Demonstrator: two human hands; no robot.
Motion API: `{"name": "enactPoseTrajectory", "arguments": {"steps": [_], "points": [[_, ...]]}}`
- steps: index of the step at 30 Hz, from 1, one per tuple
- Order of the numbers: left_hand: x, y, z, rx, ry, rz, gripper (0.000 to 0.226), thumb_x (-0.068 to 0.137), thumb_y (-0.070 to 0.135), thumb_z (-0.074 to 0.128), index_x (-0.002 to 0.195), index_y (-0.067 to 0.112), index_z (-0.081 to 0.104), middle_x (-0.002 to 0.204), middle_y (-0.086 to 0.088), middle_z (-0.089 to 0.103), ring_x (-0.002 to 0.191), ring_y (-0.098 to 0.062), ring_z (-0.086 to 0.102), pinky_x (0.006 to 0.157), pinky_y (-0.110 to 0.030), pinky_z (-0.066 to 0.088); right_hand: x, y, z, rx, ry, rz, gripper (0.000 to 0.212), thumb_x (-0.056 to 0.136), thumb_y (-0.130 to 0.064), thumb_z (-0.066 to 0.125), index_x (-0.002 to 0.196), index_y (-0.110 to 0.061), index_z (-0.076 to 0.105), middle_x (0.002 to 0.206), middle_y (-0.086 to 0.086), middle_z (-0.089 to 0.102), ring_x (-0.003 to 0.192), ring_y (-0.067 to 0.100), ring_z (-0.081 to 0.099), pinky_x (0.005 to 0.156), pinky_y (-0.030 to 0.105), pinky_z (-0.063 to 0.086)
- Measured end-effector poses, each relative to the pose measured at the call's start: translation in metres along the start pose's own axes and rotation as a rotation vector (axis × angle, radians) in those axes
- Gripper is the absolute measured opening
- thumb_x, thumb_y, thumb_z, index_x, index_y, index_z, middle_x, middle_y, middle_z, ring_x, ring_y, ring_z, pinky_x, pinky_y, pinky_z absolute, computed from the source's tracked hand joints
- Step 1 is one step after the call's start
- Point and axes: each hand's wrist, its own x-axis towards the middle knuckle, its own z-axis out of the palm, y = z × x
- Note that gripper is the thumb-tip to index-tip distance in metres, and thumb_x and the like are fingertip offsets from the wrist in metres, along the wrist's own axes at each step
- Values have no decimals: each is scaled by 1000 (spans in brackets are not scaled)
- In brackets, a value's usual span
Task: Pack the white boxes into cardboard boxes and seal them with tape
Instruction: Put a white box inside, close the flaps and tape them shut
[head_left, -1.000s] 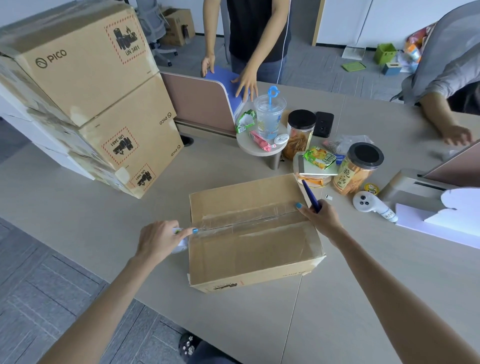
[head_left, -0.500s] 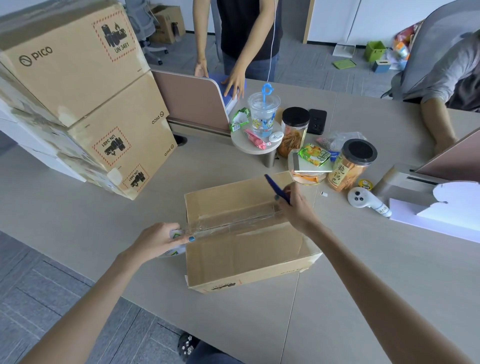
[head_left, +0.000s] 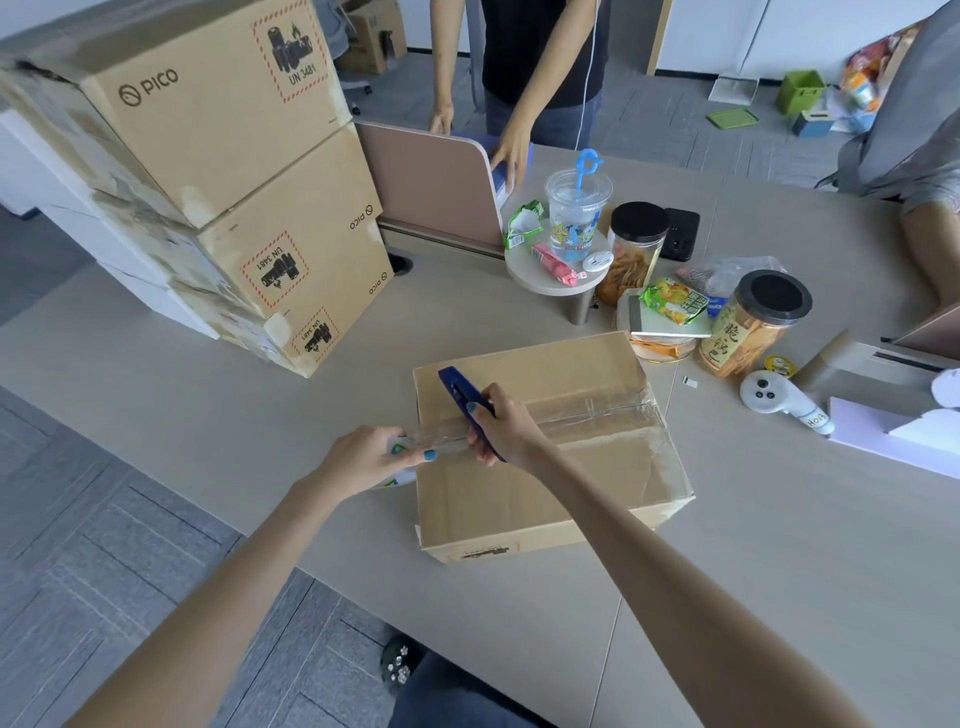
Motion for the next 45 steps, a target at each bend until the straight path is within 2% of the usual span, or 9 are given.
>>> {"name": "enactPoseTrajectory", "arguments": {"steps": [6,9,13,21,26,32,34,39,45], "points": [[-3,-10,5,-91,22,15,65,72,87,49,79,24,62,64,-2,63,59,-20,58,55,-30,35,5,-1,33,-117,45,-17,11,103,-18,37,104,-8,42,76,9,60,54,24,54,53,38,48],[-5,-23,-5,-325,-68,-39,48,72,57,64,68,12,49,60,3,45,58,-18,40,59,-33,24,2,4,37,-191,96,-47,14,101,-27,34,102,-14,40,78,11,63,61,33,60,61,48,55],[-13,-37,-16,-419,-106,-29,33,72,40,60,60,22,34,58,6,28,57,-12,27,58,-31,13,2,8,40,-273,149,-86,19,92,-38,30,95,-21,35,83,19,65,71,44,61,65,58,54],[-16,-53,2,40,122,-159,64,81,64,65,59,17,26,55,0,29,53,-19,28,54,-32,19,-2,3,45,-334,192,-80,17,94,-33,31,100,-18,37,86,19,67,72,44,62,66,58,54],[-15,-57,2,22,134,-84,69,64,84,45,64,15,37,54,-1,40,53,-24,40,53,-31,26,-14,-18,44,-353,125,40,26,83,-10,43,106,-17,32,97,19,64,86,40,63,79,51,53],[-12,-64,-18,-49,16,169,31,90,52,63,107,26,59,79,5,66,71,-22,60,63,-32,44,-27,-27,66,-222,73,59,20,92,3,41,110,-6,44,88,15,61,68,32,62,68,50,58],[-9,-70,-23,-113,-60,213,29,85,59,58,103,37,59,90,8,70,75,-21,63,70,-35,50,-33,-32,78,-177,95,62,25,93,4,38,115,-5,44,89,15,59,67,30,60,65,50,58],[2,-74,-27,-241,-138,273,22,76,55,51,89,39,59,77,-2,63,64,-19,54,61,-30,40,-44,-37,95,-232,189,87,27,94,2,33,119,-2,43,107,21,60,73,29,55,63,42,49],[6,-76,-22,-331,-197,229,17,81,45,56,84,29,61,73,1,63,65,-17,56,64,-29,41,-74,-36,116,-582,392,40,20,101,-11,40,116,-1,48,101,21,62,81,39,58,67,44,47]]}}
